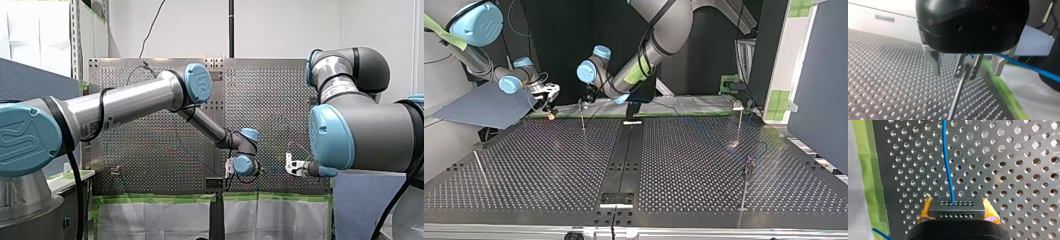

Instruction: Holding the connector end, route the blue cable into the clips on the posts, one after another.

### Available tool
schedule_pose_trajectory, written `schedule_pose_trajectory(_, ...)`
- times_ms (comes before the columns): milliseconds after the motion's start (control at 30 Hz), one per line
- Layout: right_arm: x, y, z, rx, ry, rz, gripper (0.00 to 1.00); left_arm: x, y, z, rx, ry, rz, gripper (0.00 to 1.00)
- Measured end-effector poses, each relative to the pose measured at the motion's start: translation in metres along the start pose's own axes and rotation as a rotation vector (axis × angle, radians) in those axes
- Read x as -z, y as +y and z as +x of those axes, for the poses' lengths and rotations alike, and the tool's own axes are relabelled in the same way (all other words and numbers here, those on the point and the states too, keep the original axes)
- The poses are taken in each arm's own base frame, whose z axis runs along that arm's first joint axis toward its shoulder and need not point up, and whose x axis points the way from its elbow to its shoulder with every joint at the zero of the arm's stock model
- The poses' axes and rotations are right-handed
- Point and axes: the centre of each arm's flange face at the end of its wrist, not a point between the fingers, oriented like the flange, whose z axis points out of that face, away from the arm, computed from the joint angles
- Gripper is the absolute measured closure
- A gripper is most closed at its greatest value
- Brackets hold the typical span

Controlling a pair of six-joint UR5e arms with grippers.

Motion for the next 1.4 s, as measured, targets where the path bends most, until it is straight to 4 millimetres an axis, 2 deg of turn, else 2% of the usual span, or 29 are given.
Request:
schedule_pose_trajectory(200,0.000,-0.002,0.000,-0.002,-0.001,0.017,1.00,0.017,-0.009,0.025,-0.008,0.039,0.042,0.00)
schedule_pose_trajectory(467,0.000,-0.002,-0.001,-0.003,-0.002,0.019,1.00,0.031,-0.005,0.053,-0.003,0.079,0.063,0.00)
schedule_pose_trajectory(967,0.000,-0.002,-0.002,-0.005,-0.004,0.020,1.00,0.021,-0.017,0.044,0.095,-0.052,0.103,0.00)
schedule_pose_trajectory(1400,0.000,-0.002,-0.002,-0.005,-0.004,0.020,1.00,0.018,-0.016,0.041,0.103,-0.078,0.096,0.00)
